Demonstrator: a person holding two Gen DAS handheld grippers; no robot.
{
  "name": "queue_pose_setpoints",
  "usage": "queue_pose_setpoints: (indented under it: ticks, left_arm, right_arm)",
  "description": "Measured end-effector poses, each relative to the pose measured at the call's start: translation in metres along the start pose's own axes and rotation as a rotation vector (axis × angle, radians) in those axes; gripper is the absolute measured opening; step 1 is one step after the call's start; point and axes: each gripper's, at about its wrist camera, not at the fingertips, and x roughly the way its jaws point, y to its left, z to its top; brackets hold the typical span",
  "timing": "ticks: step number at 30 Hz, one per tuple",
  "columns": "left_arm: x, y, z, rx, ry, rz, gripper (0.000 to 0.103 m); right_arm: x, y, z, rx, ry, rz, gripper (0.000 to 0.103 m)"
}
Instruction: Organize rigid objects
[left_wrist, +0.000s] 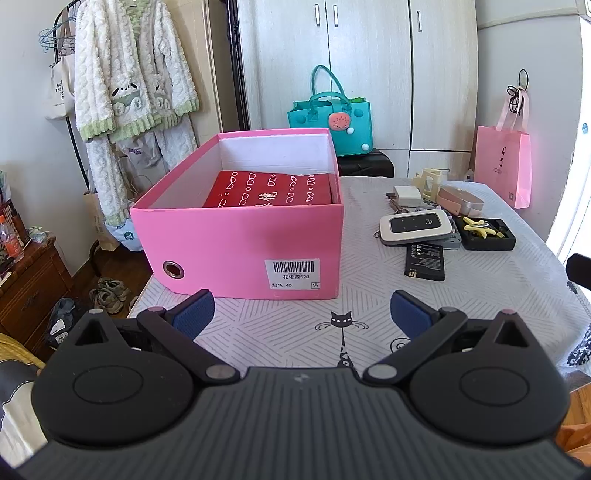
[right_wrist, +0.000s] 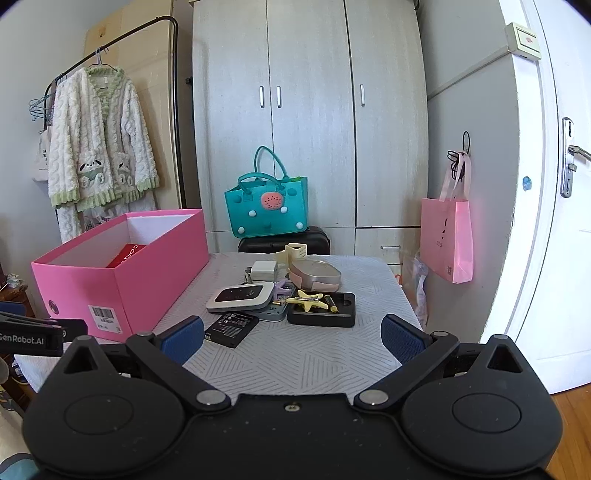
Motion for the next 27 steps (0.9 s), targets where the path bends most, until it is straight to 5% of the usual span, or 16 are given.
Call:
queue_pose_setpoints:
  ticks: [27]
  left_arm:
    - [-0.0003,0.0028,-0.0032,0.002,-0.038,0.023,0.103]
  right_arm:
    - [0.0015,0.0027,-0.0017,-0.018,0.004,0.006,0.103]
